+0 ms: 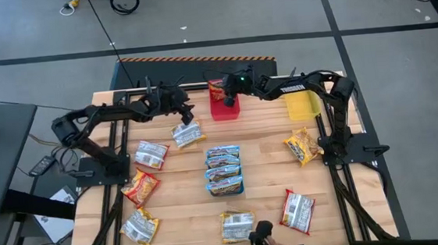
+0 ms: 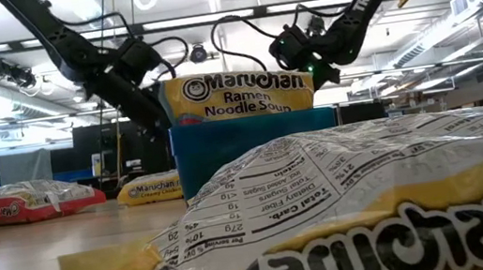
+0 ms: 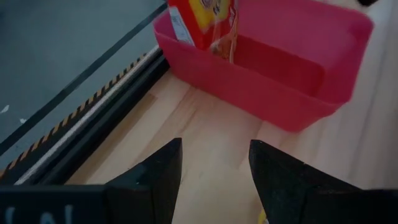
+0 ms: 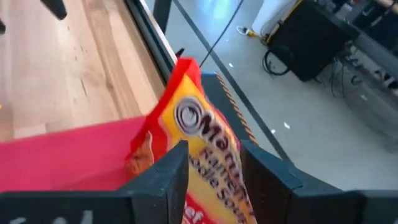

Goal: Sort Maruchan noodles
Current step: Put the red noodle pack into the red bin

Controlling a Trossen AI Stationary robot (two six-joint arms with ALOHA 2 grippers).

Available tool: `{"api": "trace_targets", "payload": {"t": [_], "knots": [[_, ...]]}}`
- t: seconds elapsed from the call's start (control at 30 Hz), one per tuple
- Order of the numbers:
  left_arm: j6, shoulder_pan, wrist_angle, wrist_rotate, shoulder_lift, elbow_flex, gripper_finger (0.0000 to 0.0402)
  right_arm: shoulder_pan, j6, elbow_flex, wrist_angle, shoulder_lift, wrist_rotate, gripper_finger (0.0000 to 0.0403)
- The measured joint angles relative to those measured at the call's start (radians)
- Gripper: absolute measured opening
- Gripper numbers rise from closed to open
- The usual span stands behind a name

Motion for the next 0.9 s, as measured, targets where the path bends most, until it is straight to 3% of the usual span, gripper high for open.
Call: {"api": "trace_targets", "payload": {"t": [0.3,0.53,0.7,0.9], "knots": [[-0.062,-0.038,-0.175,-0.005,-0.173,0.000,0.0192,0.019,-0.087,0.060,-0.032,-0.024,0.026,0.0151],[-0.149,-0.141,-0.514,-0.009,-0.274,0.000,0.0192,0.076,-0.084,0.061,-0.071,-0.157,-0.093,0.0149],[-0.263,-0.284,-0.765,-0.012,-0.295,-0.001,0.0192,0.139,-0.083,0.061,-0.155,-0.243,-0.110,0.0148],[-0.360,-0.551,-0.905,-0.028,-0.293,0.000,0.0192,0.222,-0.084,0.061,-0.264,-0.309,-0.109,0.0148]]}}
